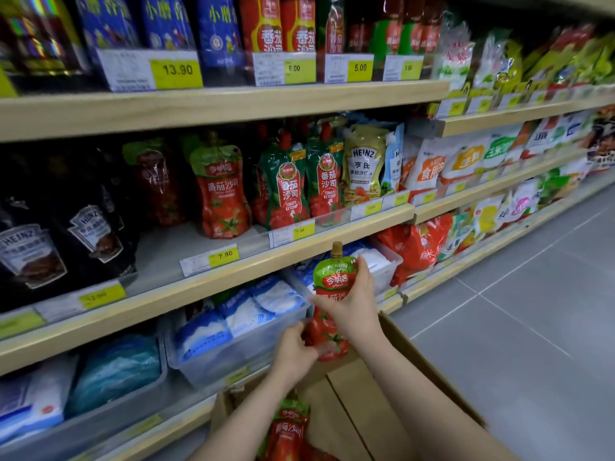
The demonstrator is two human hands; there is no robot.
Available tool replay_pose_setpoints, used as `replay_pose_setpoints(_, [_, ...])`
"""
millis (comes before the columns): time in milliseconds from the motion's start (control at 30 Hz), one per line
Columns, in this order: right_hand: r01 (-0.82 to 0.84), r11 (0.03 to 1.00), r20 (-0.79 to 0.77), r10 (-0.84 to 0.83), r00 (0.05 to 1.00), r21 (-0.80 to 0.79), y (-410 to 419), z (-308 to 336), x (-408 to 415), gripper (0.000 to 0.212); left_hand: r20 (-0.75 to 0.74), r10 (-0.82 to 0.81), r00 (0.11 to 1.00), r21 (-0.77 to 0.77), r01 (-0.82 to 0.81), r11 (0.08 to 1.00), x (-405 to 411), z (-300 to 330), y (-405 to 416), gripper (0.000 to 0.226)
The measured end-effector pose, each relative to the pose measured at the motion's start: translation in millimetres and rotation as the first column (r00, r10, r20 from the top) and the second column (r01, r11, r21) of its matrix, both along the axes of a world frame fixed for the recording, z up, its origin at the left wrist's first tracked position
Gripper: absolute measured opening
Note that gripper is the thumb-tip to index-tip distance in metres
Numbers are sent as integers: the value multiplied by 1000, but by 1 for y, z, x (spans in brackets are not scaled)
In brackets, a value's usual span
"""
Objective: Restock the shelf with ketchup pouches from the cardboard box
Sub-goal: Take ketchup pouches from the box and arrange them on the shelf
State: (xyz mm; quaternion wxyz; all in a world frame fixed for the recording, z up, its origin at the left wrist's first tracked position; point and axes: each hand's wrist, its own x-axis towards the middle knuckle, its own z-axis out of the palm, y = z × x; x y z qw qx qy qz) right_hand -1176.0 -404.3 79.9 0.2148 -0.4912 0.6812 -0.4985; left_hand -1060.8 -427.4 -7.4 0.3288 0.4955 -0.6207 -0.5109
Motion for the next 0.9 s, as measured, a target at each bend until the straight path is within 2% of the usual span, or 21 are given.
replay_pose_setpoints(67, [-25,997,15,24,1000,69,7,-7,6,111,-2,65,998,-64,-65,996,1,4,2,43])
replay_pose_setpoints(100, [-35,995,18,34,999,95,10,-12,9,104,-5,95,995,-100,-95,990,1,7,3,37])
replay_pose_setpoints(167, [-29,997,31,26,999,76,13,-17,14,75,9,127,992,-153,-124,980,3,10,6,33])
replay_pose_setpoints(233, [-13,999,49,10,999,46,11,-17,17,64,28,115,993,-186,-107,977,6,13,8,33])
replay_pose_setpoints(333, [-25,999,63,22,998,46,8,-13,19,64,50,85,995,-189,-74,979,13,15,10,38])
replay_pose_setpoints(433, [-60,997,19,59,998,51,7,-10,26,68,65,125,990,-227,-108,968,20,21,14,38])
replay_pose_setpoints(567, [-79,996,8,78,997,29,0,-2,32,62,85,98,992,-257,-73,964,31,37,13,43])
replay_pose_setpoints(633, [-91,996,22,91,996,15,-6,7,33,60,192,46,980,-298,13,954,46,46,8,48])
replay_pose_setpoints(667, [-99,995,34,99,995,6,-9,12,33,60,299,58,953,-343,51,938,56,52,4,54])
replay_pose_setpoints(733, [-116,993,50,117,992,-16,-15,25,34,61,467,184,865,-492,81,867,83,69,-7,59])
replay_pose_setpoints(767, [-123,992,51,124,991,-26,-19,33,36,61,470,252,846,-593,91,800,97,81,-13,55])
replay_pose_setpoints(833, [-133,990,35,134,990,-42,-27,51,41,62,440,400,804,-799,147,584,125,107,-27,45])
replay_pose_setpoints(900, [-150,987,19,151,988,-59,-34,67,46,65,413,588,696,-903,228,364,147,127,-44,39])
